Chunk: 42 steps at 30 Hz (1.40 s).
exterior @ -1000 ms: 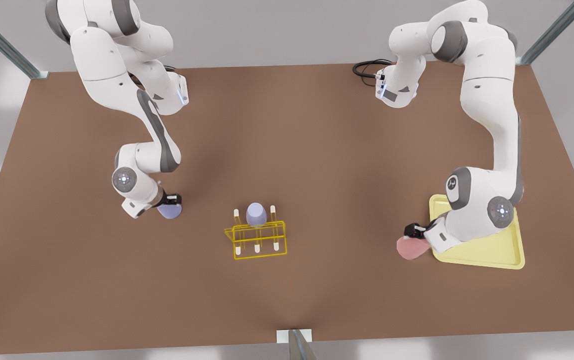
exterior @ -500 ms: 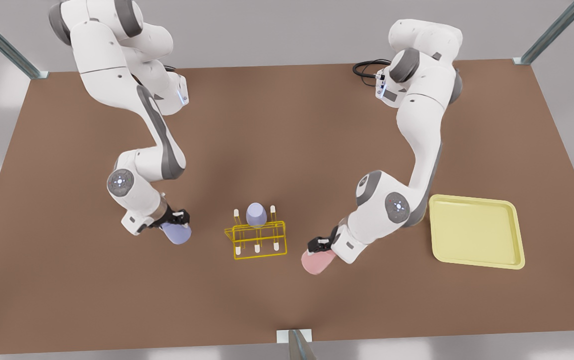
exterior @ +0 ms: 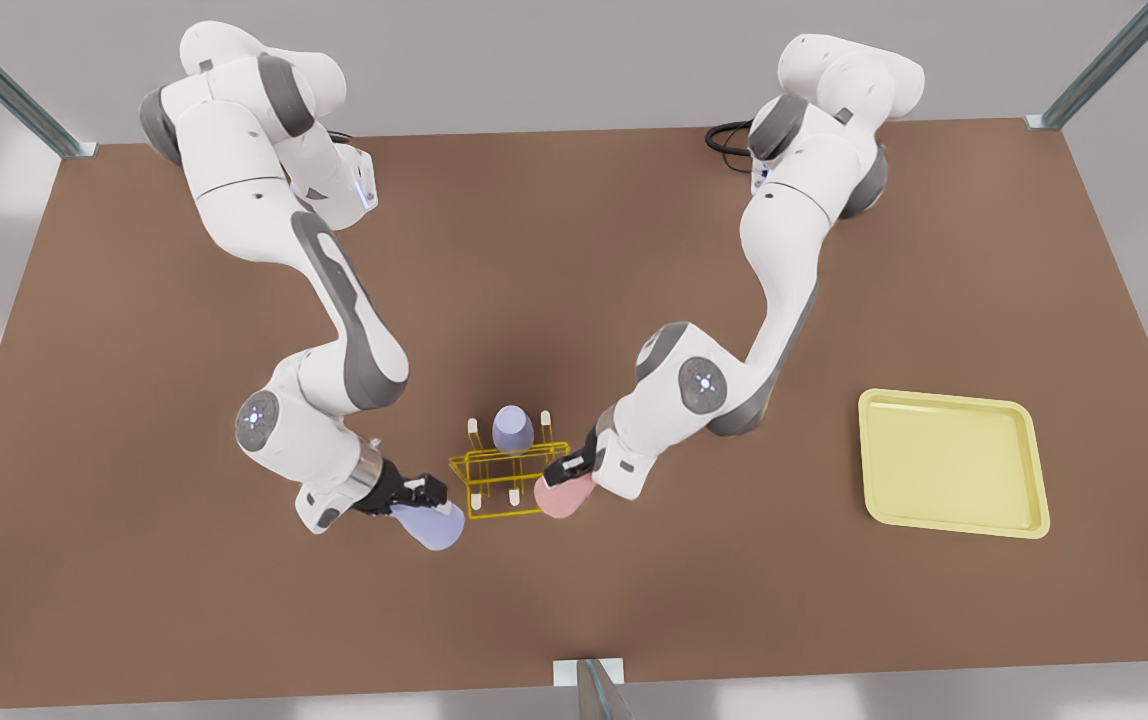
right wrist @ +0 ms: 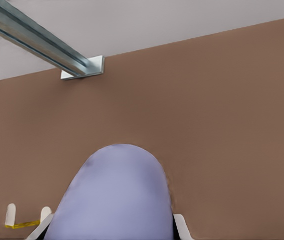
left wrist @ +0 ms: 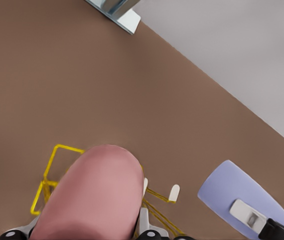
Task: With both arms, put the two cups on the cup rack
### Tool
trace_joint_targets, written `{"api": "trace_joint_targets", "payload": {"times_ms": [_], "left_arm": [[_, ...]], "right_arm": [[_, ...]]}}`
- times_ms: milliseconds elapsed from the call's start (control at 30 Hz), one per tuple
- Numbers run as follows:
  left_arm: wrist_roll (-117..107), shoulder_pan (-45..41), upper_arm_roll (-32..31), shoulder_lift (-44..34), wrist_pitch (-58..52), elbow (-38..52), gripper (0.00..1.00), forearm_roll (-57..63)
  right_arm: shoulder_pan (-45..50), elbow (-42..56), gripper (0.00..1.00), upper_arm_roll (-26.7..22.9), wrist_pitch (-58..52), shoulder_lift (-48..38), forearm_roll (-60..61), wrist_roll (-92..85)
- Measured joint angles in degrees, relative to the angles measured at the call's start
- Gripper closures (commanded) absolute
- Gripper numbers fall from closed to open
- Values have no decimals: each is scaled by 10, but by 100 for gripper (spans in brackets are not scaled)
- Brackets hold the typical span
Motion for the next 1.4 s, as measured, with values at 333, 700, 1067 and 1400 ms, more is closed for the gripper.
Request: {"api": "trace_joint_targets", "payload": {"times_ms": [333,700,1067,1400], "left_arm": [[-76,-13,2,22,6,0,16,3],[-123,32,11,-12,-1,6,0,3],[54,168,121,-435,-424,-296,0,104],[277,172,75,-399,-535,-265,0,59]], "right_arm": [[-5,-3,27,30,-12,5,26,-1],[-4,-4,1,39,-25,22,27,-1],[5,-6,0,39,-33,31,25,2],[4,37,0,40,-45,25,17,11]]}}
